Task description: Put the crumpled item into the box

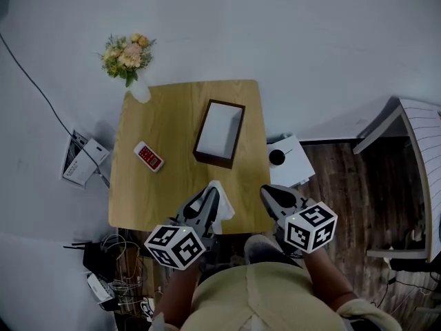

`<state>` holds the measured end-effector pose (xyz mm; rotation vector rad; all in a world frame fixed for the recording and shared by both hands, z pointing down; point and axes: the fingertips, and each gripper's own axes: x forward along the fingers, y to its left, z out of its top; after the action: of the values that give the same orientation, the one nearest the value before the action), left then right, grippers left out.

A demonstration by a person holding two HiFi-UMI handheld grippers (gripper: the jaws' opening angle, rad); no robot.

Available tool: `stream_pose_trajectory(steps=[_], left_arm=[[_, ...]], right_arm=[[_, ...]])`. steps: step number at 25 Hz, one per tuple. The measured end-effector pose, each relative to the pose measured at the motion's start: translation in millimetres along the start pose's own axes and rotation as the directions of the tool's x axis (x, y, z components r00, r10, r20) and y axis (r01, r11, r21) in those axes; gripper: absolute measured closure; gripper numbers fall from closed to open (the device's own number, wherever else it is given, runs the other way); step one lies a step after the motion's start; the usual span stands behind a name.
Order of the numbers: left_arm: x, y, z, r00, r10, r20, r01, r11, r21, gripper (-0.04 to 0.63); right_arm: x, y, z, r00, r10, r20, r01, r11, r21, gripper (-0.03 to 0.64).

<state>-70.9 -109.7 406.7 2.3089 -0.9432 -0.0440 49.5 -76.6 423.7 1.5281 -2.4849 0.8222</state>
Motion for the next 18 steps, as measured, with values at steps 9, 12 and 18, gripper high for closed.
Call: stream_pose_trajectory(steps=[9,12,18], left_arm=[[33,8,22,0.998,0.063,0.029,-0.063,0.998,-0.008,0.541],[43,9,31,0.996,0.082,0.046,-0.082,0.997,-0.003,0.54],[61,13,48,0.99,0.114,0.087,-0.114,0.993,0.004,0.54]], right_arm=[[28,-21,27,0.996,0.08,-0.034,-0.081,0.997,-0.016,0.588],[36,-26,36,0.993,0.11,-0.041,-0.111,0.994,-0.025,0.588],[52,-36,47,0.985,0.16,-0.061,-0.163,0.986,-0.042,0.588]])
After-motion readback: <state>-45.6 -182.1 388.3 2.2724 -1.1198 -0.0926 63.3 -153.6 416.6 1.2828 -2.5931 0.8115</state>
